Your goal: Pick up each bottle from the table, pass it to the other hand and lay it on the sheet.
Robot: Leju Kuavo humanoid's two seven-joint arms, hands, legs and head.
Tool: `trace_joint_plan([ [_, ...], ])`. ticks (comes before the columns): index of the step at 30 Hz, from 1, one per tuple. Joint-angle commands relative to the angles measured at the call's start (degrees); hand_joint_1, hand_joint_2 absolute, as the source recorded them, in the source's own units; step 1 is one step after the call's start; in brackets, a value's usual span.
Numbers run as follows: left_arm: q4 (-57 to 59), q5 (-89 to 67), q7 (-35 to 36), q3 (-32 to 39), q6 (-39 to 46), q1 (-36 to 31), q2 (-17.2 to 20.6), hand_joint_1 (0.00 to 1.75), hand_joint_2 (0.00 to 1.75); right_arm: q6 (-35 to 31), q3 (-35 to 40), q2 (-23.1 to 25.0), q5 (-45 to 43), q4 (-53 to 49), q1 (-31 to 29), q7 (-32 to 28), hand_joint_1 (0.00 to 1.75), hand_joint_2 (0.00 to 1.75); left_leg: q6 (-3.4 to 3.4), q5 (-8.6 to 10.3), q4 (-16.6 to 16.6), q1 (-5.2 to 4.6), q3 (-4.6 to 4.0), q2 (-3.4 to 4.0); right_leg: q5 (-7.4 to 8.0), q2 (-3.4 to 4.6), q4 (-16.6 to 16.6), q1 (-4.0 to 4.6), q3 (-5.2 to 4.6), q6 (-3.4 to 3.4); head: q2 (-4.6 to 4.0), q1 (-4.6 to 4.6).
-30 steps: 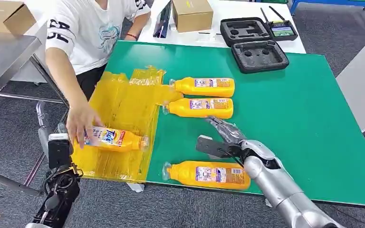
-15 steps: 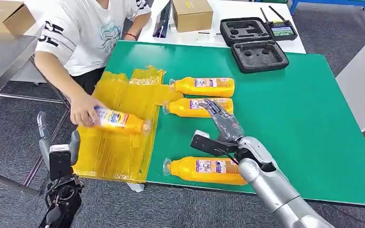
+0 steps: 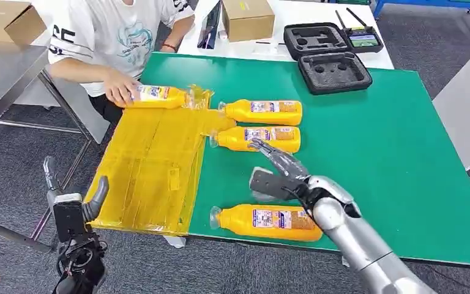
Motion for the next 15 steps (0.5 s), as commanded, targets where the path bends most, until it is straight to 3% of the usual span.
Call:
trace_joint_plan([
  [1,4.1,0.2,0.2,-0.1,1.2,-3.5,-0.6,0.0,1.75,2.9,2.4,-7.0,-2.4,-4.9,-3.5,0.1,0.0,1.75,0.11,-0.2,0.1,-0.01,0.33,-0.18,-0.25,-0.27,0.1,0.04,0.43,-0.16,0.0,-0.02],
  [2,4.1,0.2,0.2,-0.1,1.2,-3.5,-0.6,0.0,1.75,2.9,2.4,-7.0,-2.4,-4.9,-3.5,0.1,0.0,1.75,0.04,-0.03,0.0,-0.02,0.07,-0.08,-0.07,-0.12,0.0,0.0,0.1,-0.06,0.0,-0.02],
  [8,3.9,0.5,0.2,0.0,1.4,-3.3,-0.6,0.0,1.75,2.6,2.8,-7.0,-2.5,-5.0,-3.4,0.1,0.0,1.75,0.05,-0.12,0.0,-0.02,0.24,0.01,-0.12,-0.03,0.0,0.01,0.24,-0.11,0.0,-0.02],
  [15,3.7,1.0,0.2,0.6,1.7,-4.0,0.0,0.0,1.75,6.6,6.2,-8.0,-5.1,-8.2,-8.8,2.3,0.0,1.75,0.06,-0.19,0.1,-0.04,0.21,0.19,-0.14,0.15,0.2,0.0,0.14,-0.12,0.0,-0.02],
])
